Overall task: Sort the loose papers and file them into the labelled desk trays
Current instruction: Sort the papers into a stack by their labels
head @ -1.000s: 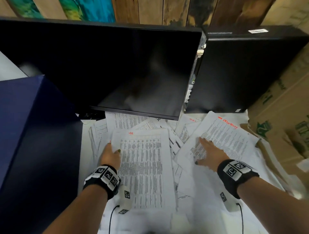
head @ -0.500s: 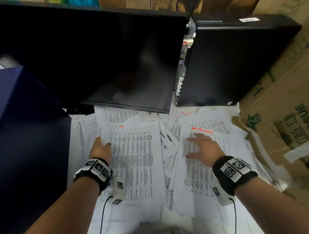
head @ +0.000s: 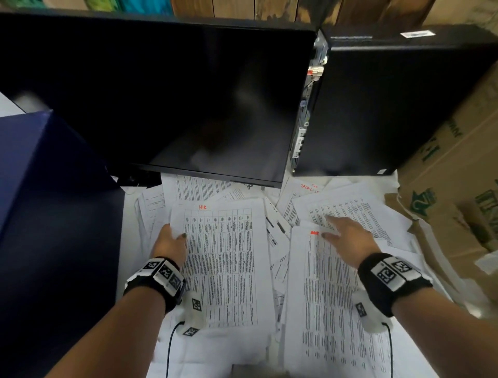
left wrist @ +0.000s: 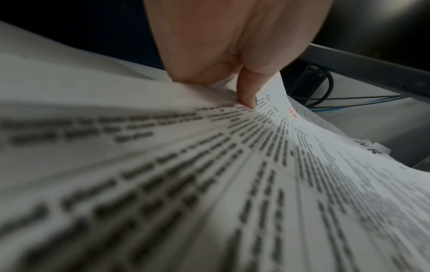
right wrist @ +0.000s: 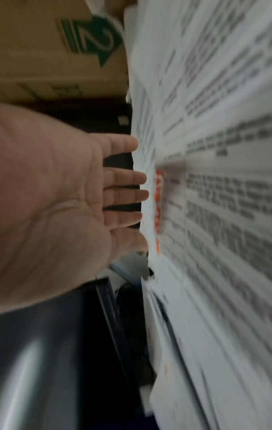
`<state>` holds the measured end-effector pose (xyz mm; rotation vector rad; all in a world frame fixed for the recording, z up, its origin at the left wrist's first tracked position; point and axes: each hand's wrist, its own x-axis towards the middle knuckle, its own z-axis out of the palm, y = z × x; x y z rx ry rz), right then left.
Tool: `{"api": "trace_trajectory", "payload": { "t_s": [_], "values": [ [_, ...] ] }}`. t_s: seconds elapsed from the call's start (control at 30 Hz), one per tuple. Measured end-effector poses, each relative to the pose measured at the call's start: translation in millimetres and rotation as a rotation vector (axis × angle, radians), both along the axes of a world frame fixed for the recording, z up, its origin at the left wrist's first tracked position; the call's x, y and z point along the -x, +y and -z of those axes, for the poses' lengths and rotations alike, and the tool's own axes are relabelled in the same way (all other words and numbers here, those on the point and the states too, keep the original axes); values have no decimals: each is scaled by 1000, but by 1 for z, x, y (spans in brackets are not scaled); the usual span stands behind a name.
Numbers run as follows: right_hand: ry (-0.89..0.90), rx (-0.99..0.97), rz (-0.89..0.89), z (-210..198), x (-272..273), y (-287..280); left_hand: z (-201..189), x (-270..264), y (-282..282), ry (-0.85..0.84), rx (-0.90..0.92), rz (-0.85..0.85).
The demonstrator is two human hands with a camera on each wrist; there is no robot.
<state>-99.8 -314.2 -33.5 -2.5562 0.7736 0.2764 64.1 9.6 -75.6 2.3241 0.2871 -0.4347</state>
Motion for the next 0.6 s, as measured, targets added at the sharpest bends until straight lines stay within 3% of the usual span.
{"api": "trace_trajectory", "payload": {
  "t_s": [0.23,0.4,0.6],
  "values": [
    [160,-41,36,6,-13,-29,-2,-2,2,35,14,15],
    [337,-163,-165,-4,-16,-26,-7,-2,0,44,10,17],
    [536,-155,-321,-14,-16,-14,-3,-3,3,44,19,7]
  ]
}}
